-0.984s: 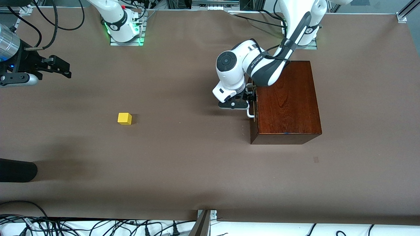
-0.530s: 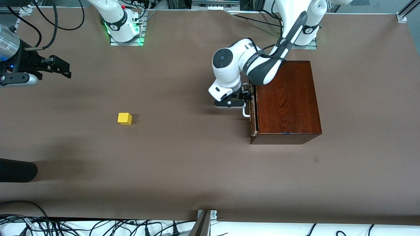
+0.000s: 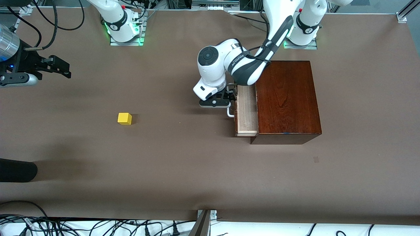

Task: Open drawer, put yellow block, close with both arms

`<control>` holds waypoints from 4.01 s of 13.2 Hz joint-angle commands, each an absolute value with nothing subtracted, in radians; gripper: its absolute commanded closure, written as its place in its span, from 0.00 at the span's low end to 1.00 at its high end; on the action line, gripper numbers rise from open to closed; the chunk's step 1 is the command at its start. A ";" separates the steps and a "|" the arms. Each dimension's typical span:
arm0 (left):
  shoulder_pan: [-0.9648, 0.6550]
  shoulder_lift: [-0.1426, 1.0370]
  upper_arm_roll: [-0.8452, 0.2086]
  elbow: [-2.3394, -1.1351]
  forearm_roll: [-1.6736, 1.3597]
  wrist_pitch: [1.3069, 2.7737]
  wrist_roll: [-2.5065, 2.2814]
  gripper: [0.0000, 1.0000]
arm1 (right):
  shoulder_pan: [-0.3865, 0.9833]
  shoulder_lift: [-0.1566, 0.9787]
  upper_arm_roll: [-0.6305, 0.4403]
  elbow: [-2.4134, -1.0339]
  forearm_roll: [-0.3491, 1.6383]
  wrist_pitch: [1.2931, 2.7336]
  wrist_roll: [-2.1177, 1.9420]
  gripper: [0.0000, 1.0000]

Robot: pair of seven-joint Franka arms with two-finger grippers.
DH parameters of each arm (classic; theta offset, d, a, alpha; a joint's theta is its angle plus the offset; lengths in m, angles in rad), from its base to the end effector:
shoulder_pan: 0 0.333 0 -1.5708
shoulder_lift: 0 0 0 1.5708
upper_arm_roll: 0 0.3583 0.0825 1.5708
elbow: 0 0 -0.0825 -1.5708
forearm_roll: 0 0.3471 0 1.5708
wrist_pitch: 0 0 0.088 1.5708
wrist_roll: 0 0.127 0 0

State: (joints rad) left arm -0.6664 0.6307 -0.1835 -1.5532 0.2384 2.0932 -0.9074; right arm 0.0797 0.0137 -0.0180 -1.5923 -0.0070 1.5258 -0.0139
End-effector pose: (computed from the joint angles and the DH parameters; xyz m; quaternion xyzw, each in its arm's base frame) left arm 0.4807 -0.4905 0.3125 -0.9980 0.0197 -0.0111 0.0590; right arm 0.5138 0.0309 0.6267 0.9985 0.0377 -0.0400 0.0046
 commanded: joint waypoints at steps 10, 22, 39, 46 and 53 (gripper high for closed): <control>-0.690 0.614 -0.181 -1.471 0.227 1.942 -0.862 0.00 | 0.072 0.025 -0.015 -1.565 -0.005 1.516 -0.014 0.00; -0.543 0.513 -0.181 -1.273 0.207 1.609 -0.524 0.00 | 0.078 0.028 -0.011 -1.562 -0.018 1.520 -0.014 0.00; -0.058 0.053 -0.059 -1.560 0.042 1.627 -0.121 0.00 | 0.104 0.325 -0.002 -1.901 0.027 2.095 0.052 0.00; -0.038 -0.054 -0.003 -1.726 0.018 1.664 0.020 0.00 | 0.161 0.400 -0.002 -2.066 0.055 2.430 0.110 0.00; -0.043 -0.049 -0.021 -1.701 0.020 1.652 0.021 0.00 | 0.161 0.436 0.002 -2.109 0.055 2.491 0.121 0.10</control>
State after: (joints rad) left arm -0.0451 -0.0395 -0.0157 -1.7056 0.0243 1.6546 -0.0012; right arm 0.1622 0.4384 -0.0005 -2.0788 0.0419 2.4537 0.1135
